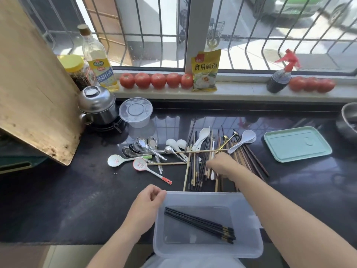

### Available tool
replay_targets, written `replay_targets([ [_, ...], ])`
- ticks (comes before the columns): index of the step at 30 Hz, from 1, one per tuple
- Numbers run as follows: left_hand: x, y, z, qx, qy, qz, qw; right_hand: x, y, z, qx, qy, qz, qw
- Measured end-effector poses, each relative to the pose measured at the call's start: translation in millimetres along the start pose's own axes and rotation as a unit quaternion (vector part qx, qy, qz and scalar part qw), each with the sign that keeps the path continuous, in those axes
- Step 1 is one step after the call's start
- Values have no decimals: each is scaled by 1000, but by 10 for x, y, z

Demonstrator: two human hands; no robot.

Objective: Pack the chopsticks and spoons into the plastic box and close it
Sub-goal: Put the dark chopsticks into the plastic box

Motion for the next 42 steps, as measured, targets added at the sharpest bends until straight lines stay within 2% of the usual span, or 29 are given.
replay_targets([
  [5, 60, 11, -54, -66, 1, -25, 997, -1055, 380, 591, 125, 93, -132, 979],
  [7, 96, -18, -45, -131, 16, -43, 990, -1445, 363, 677, 94, 136, -159, 973],
  [9, 85, -26, -19, -208, 38, -81, 974, -1657, 220, 631, -3, 139, -187, 973],
  [11, 81, 3, -20, -262, 65, -118, 955, -1661, -77, 550, -139, 105, -222, 959],
  [15, 97, 81, -13, -280, 89, -162, 942, -1116, -688, 563, -427, 12, -174, 887],
  [17, 122, 83, 21, -266, 85, -163, 946, -853, -909, 556, -494, -8, -164, 854],
  [20, 100, 70, 14, -247, 74, -163, 952, -698, -1116, 493, -555, 11, -150, 818],
  [23, 68, 61, -45, -241, 66, -155, 956, -819, -1131, 438, -526, 10, -128, 841],
  [25, 66, 42, -63, -242, 55, -144, 958, -1011, -1001, 350, -476, 17, -145, 867],
  [27, 63, 3, -66, -234, 37, -120, 964, -1249, -755, 186, -323, 45, -214, 921],
  [29, 56, -36, -87, -221, 15, -92, 971, -1366, -472, -36, -117, 102, -267, 951],
  [30, 49, -41, -88, -211, 4, -82, 974, -1321, -322, -148, -55, 132, -244, 959],
  [32, 38, -42, -110, -185, -9, -77, 980, -989, -97, -306, 16, 139, -124, 982],
  [34, 32, -30, -128, -174, -14, -72, 982, -516, -59, -390, -9, 92, -36, 995],
  [38, 27, -25, -123, -150, -9, -56, 987, 187, -337, -361, -85, -5, -2, 996],
  [42, 16, -25, -129, -142, -2, -48, 989, 428, -537, -311, -93, -54, 71, 992],
])
Point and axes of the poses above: each hand's wrist, its own x-axis towards the middle knuckle, its own y-axis out of the back of the hand, z = x × y, the point moved 2 cm from there along x, towards the middle knuckle, and after that the axes turned 13 degrees about -z, right-handed, at the moved point
